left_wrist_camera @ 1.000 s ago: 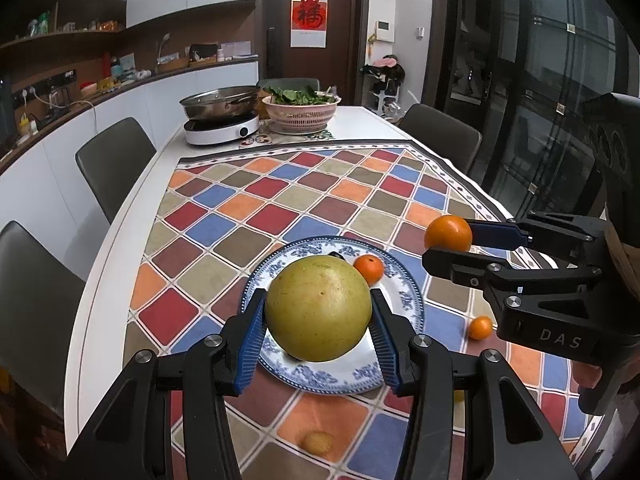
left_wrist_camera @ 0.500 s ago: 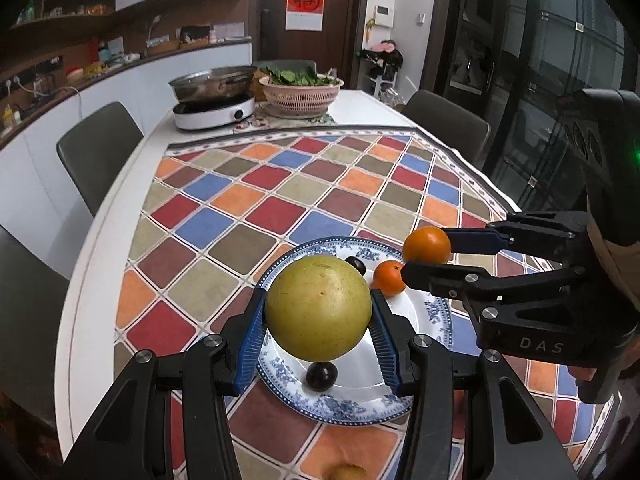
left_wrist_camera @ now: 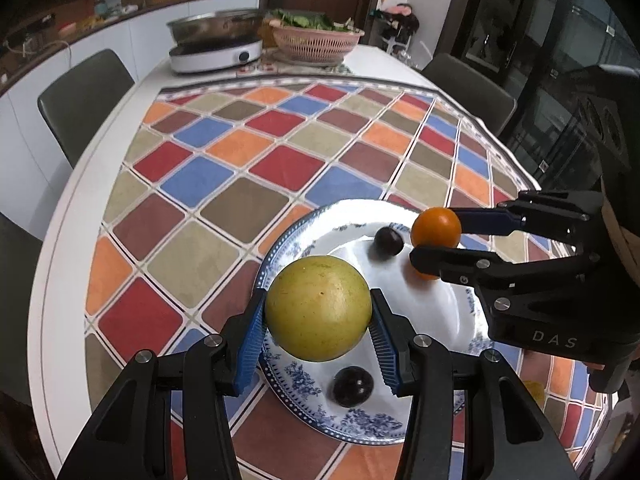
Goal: Organize fruits
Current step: 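Carry the yellow-green fruit with the left tool while the right tool carries the orange over the plate, then lower both fruits onto the plate and open both tools to release them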
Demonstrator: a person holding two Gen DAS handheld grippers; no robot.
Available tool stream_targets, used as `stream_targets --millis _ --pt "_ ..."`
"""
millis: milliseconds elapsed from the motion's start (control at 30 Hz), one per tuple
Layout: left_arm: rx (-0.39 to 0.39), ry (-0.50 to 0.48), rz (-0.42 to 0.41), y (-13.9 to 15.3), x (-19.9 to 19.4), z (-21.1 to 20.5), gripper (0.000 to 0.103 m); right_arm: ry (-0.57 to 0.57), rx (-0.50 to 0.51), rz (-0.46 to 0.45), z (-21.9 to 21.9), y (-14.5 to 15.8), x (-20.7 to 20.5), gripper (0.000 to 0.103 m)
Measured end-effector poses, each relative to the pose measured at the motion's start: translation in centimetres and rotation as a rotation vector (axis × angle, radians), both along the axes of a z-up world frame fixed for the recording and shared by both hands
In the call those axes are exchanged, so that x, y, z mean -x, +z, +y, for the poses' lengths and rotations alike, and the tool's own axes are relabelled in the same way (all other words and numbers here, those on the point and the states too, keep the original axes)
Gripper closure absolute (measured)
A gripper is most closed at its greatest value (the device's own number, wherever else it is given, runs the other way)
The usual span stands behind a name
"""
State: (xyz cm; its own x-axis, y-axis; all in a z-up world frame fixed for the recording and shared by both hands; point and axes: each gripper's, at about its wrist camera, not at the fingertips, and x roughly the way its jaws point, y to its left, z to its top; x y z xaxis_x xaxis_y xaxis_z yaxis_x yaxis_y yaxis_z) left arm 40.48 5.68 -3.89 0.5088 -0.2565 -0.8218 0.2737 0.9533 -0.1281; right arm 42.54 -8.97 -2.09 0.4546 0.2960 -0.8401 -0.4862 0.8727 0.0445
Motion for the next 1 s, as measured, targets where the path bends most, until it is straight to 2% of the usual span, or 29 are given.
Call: stream_targets --millis 500,900,1000 --pt "-0.064 -0.044 0.058 -2.6 -1.0 -0.7 0.054 0.045 0.083 0.057 0.9 -3.1 -1.6 0.062" --pt "-0.086 -0.06 0.1 -3.6 -1.1 -1.1 0.054 0.077 0.101 0.068 1.1 -3.9 -1.3 0.062" --pt "-0.095 -0.055 0.079 -3.3 -0.9 -1.1 0.051 0.076 0.088 0.071 0.9 -3.7 -1.2 0.054"
